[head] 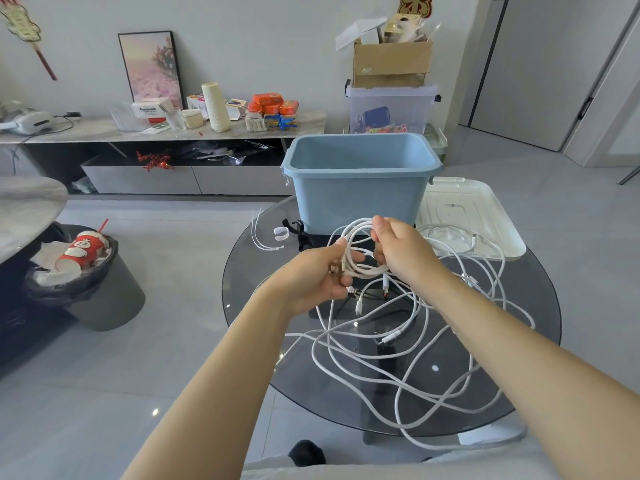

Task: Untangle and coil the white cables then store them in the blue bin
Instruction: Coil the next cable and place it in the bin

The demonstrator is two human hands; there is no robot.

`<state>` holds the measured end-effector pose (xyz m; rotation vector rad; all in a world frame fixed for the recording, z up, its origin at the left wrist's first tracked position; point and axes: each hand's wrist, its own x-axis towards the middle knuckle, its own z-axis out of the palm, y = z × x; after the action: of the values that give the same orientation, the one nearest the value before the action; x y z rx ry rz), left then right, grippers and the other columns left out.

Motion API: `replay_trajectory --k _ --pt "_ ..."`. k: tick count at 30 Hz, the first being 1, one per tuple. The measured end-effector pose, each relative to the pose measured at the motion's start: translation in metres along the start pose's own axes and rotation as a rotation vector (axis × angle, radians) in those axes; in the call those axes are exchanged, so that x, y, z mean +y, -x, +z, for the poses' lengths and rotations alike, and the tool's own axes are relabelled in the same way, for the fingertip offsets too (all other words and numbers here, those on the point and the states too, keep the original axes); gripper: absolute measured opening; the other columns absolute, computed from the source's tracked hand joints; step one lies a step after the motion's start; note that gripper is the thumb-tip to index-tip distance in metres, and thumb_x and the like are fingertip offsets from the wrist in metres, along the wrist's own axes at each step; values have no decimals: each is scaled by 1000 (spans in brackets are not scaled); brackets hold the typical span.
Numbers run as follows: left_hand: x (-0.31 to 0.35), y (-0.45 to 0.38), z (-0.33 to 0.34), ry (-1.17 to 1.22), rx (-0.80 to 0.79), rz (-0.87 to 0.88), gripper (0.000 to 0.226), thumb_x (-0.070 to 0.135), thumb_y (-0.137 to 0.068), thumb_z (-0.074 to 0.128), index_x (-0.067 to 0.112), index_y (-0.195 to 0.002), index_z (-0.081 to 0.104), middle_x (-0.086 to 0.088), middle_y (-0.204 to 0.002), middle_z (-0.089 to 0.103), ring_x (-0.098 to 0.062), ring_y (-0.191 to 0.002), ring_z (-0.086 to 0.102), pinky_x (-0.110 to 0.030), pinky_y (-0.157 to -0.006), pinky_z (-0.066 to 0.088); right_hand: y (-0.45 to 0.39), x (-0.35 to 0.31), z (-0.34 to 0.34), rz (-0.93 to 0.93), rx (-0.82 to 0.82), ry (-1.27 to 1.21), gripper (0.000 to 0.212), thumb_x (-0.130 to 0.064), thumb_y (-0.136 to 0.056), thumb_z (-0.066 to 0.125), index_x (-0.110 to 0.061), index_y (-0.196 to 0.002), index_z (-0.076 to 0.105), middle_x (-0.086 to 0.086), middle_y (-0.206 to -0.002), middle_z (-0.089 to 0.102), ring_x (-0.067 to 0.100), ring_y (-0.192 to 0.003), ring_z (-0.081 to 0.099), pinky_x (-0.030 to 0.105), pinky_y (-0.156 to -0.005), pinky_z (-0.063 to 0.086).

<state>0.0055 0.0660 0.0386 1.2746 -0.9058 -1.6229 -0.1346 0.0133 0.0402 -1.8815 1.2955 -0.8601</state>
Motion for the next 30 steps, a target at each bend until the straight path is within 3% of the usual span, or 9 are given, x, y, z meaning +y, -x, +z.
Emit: replay_trajectory --k 6,10,15,17,19,21,24,28,30 --pt "7 4 -23 -236 8 -83 48 49 -99 33 14 -110 64 -2 -97 70 -19 -79 66 -31 -75 51 -3 8 -6 47 -153 -59 39 -34 -102 30 -19 -69 43 -5 -54 38 19 -58 42 34 -70 36" --pt "11 6 -30 -312 187 74 36 39 -101 37 22 -115 65 3 -118 67 -17 -107 63 -38 -101 43 -3 9 -9 53 -269 17 38 -33 -102 32 -17 -69 44 -3 -57 39 17 -56 40 32 -68 36" --pt "10 7 -24 -1052 309 431 35 25 -100 41 30 -132 54 12 -134 55 -11 -129 43 -36 -116 19 -2 3 -9 -27 -363 266 40 -34 -101 32 -18 -67 42 -1 -56 46 16 -56 44 34 -67 37" --pt "7 6 -18 -1144 236 468 35 21 -100 42 26 -132 54 8 -131 58 -14 -126 46 -27 -111 24 0 0 -8 -48 -387 285 39 -33 -102 31 -18 -67 42 -2 -58 46 15 -58 45 33 -67 37" --pt "2 5 -13 -1116 194 434 31 20 -99 43 22 -126 60 3 -115 66 -16 -106 56 -19 -85 38 1 -3 -7 -69 -389 278 38 -33 -102 31 -17 -69 43 -2 -60 46 15 -59 44 33 -67 36" --pt "-2 4 -8 -1137 202 409 22 21 -99 44 15 -106 63 -3 -94 65 -20 -85 57 -24 -66 36 2 -4 -5 -81 -376 279 37 -31 -102 31 -15 -72 45 -2 -60 45 14 -58 43 32 -65 35" --pt "-6 4 -1 -1076 253 426 21 19 -99 43 15 -85 57 6 -77 61 -16 -74 54 -22 -60 34 0 -4 -1 -102 -324 247 38 -28 -103 31 -17 -68 43 -2 -60 43 12 -57 40 31 -65 32" --pt "-2 4 -5 -956 327 453 27 20 -97 48 10 -77 63 -2 -72 66 -24 -73 60 -28 -68 43 -2 -6 7 -125 -250 220 38 -29 -102 32 -19 -67 43 -4 -60 44 10 -58 41 32 -65 33" --pt "0 5 -9 -882 333 438 28 20 -96 50 14 -72 63 1 -67 66 -21 -67 61 -23 -62 47 -3 -8 11 -127 -235 211 37 -32 -102 32 -22 -69 45 -7 -61 46 7 -58 42 30 -61 32"
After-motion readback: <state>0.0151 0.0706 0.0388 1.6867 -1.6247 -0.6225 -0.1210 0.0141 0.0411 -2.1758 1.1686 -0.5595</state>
